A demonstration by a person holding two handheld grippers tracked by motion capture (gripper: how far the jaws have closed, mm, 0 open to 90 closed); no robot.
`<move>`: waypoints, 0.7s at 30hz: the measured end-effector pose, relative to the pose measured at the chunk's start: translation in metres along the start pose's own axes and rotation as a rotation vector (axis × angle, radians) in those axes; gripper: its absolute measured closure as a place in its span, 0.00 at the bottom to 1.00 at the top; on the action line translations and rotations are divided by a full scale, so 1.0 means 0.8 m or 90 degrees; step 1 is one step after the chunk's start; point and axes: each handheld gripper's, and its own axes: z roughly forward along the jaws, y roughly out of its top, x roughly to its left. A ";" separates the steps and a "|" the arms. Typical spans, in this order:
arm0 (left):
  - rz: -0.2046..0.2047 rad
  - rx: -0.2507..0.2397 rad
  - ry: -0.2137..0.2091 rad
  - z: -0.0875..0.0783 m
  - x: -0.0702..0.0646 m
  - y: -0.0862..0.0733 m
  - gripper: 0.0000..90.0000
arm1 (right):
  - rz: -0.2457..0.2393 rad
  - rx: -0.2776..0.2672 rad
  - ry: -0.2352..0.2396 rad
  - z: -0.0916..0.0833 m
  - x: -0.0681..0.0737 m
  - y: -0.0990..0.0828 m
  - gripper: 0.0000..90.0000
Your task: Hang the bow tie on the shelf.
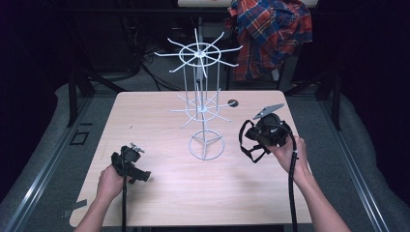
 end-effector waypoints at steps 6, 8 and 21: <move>-0.003 -0.001 -0.002 -0.001 -0.001 -0.001 0.00 | -0.007 -0.007 -0.018 0.003 -0.001 0.017 0.83; -0.003 -0.002 -0.001 -0.001 0.000 -0.001 0.00 | -0.006 -0.006 -0.020 0.004 -0.001 0.020 0.83; -0.002 0.000 -0.007 0.000 0.000 -0.001 0.00 | -0.024 -0.006 -0.063 0.016 -0.001 0.047 0.83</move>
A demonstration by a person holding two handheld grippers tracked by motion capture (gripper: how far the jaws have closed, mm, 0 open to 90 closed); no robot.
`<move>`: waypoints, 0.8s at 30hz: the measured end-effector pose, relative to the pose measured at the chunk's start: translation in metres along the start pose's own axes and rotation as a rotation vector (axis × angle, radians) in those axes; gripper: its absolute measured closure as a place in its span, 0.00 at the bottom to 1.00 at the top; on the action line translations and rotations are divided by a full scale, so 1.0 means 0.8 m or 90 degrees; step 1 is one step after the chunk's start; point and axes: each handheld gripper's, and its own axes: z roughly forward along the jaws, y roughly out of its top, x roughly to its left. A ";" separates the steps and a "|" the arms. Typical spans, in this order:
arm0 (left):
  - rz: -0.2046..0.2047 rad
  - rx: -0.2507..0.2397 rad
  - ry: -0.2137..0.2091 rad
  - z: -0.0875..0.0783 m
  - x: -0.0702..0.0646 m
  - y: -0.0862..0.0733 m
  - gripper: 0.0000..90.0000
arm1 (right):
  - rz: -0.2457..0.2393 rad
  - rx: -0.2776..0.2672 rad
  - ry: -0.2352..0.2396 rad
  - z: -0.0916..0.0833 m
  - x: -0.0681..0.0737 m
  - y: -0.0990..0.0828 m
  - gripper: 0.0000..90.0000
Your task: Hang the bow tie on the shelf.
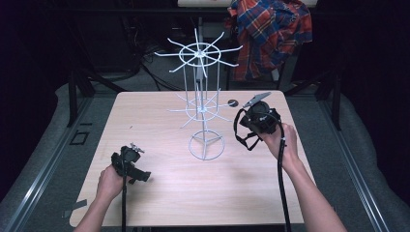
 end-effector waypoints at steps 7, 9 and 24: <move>0.001 0.001 0.000 0.000 0.000 0.001 0.00 | -0.005 -0.005 -0.022 0.005 0.001 0.010 0.83; 0.001 0.001 -0.001 0.001 0.000 0.001 0.00 | -0.010 -0.002 -0.025 0.005 0.001 0.014 0.83; 0.003 0.010 -0.007 0.001 -0.001 -0.001 0.00 | -0.017 -0.015 -0.047 -0.001 0.006 0.037 0.83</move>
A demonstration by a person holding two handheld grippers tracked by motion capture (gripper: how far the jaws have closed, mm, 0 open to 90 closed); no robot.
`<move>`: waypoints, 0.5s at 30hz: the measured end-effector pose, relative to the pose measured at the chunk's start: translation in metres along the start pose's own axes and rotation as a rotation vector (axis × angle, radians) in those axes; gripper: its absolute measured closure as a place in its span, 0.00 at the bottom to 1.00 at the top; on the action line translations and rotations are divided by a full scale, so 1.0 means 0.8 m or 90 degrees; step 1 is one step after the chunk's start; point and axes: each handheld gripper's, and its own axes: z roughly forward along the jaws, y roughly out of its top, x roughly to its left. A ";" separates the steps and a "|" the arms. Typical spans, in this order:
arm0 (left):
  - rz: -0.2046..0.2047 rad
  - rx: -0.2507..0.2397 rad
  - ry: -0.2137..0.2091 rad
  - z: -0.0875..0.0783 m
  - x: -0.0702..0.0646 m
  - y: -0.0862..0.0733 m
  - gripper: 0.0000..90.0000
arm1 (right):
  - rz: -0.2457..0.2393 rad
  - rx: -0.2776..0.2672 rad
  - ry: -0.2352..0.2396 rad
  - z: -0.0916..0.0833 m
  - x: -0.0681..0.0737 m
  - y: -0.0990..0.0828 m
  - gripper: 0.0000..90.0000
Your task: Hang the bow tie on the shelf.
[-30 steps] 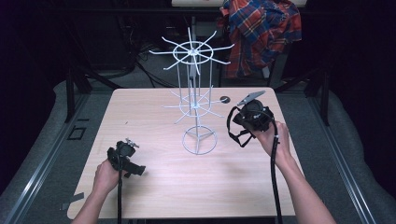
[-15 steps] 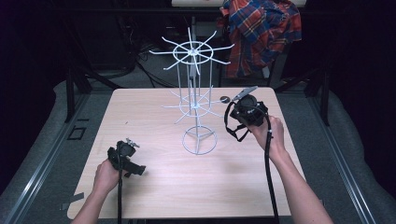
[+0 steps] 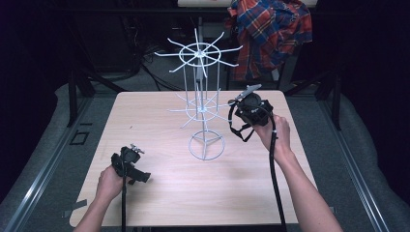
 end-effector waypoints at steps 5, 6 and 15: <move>0.001 0.002 -0.001 0.000 0.000 0.000 0.00 | 0.006 -0.019 0.001 -0.006 0.000 0.006 0.83; 0.001 0.003 -0.002 0.000 0.001 0.000 0.00 | 0.005 -0.033 0.006 -0.009 0.002 0.008 0.83; 0.002 0.003 -0.001 0.000 0.000 0.000 0.00 | -0.013 -0.036 0.026 -0.011 0.016 0.011 0.83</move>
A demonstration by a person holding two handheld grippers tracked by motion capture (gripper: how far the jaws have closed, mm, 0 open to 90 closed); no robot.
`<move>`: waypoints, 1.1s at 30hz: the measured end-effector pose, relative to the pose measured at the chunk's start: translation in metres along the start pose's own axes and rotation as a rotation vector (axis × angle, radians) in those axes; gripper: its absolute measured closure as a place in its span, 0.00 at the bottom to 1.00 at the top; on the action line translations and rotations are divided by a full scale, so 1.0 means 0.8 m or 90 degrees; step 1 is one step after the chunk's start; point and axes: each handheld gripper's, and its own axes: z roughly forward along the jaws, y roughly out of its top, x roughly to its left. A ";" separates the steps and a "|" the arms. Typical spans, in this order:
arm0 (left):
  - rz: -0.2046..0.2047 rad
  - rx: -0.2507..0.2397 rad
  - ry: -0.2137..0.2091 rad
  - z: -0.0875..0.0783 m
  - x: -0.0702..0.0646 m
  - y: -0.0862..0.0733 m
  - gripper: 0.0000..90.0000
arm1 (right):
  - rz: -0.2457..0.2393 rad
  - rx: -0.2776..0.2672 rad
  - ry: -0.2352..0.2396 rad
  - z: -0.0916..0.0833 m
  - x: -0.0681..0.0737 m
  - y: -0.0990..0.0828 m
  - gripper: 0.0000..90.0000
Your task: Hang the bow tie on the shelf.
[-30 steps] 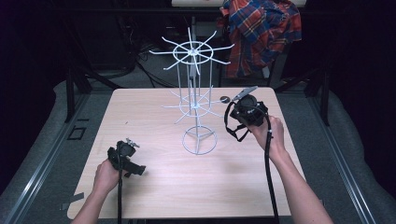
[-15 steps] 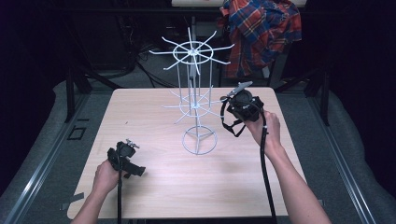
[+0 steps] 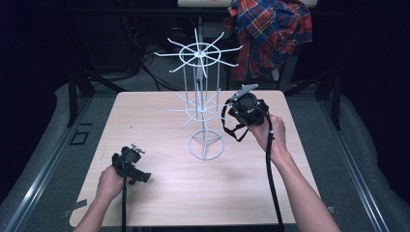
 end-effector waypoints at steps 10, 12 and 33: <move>0.003 0.008 0.001 0.001 0.000 0.000 0.00 | 0.007 0.015 0.024 0.017 0.010 -0.015 0.83; 0.003 0.007 0.002 0.002 0.000 0.000 0.00 | 0.011 0.017 0.030 0.020 0.012 -0.018 0.83; 0.005 0.010 0.003 0.002 0.000 0.001 0.00 | 0.074 0.024 0.096 0.051 0.012 -0.036 0.82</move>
